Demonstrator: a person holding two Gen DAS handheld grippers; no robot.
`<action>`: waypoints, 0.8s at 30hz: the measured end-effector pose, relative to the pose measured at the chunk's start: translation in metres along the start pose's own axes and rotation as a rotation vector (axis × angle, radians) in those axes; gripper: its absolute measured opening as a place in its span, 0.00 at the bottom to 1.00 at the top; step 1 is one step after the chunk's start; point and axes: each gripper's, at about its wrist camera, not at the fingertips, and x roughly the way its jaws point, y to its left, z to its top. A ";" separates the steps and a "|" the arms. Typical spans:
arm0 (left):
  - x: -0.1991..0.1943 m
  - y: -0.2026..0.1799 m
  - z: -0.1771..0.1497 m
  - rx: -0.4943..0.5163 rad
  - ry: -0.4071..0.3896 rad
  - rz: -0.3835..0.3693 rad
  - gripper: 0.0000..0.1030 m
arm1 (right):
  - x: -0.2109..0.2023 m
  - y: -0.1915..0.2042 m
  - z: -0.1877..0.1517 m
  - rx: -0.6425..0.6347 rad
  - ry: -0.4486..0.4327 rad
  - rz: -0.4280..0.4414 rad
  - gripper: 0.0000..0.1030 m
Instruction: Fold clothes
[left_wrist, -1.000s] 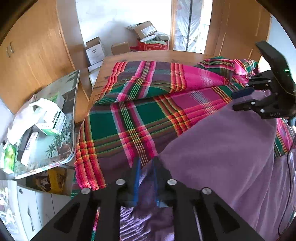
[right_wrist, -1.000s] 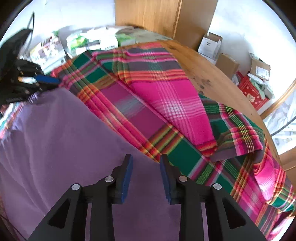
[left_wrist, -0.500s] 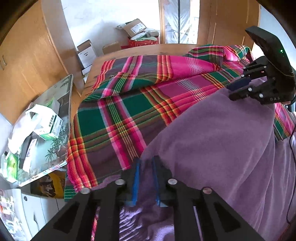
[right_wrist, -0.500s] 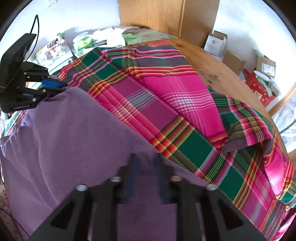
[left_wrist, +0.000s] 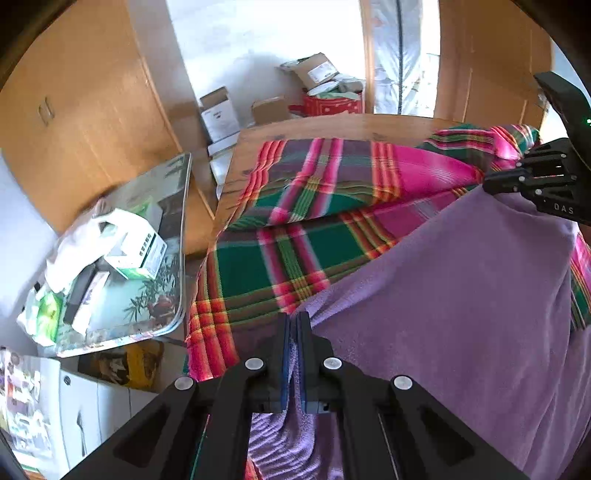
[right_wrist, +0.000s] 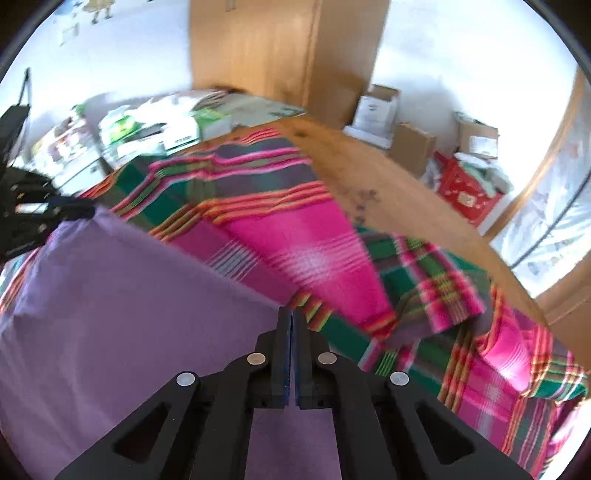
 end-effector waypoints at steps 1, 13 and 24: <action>0.003 0.002 0.000 -0.008 0.009 0.000 0.04 | 0.004 -0.002 0.003 0.014 0.005 0.004 0.01; 0.016 0.006 -0.002 -0.035 0.022 0.012 0.04 | 0.004 -0.024 -0.005 0.050 0.041 0.053 0.04; 0.017 0.006 -0.002 -0.048 0.028 0.016 0.04 | -0.019 -0.074 -0.059 0.035 0.147 0.029 0.30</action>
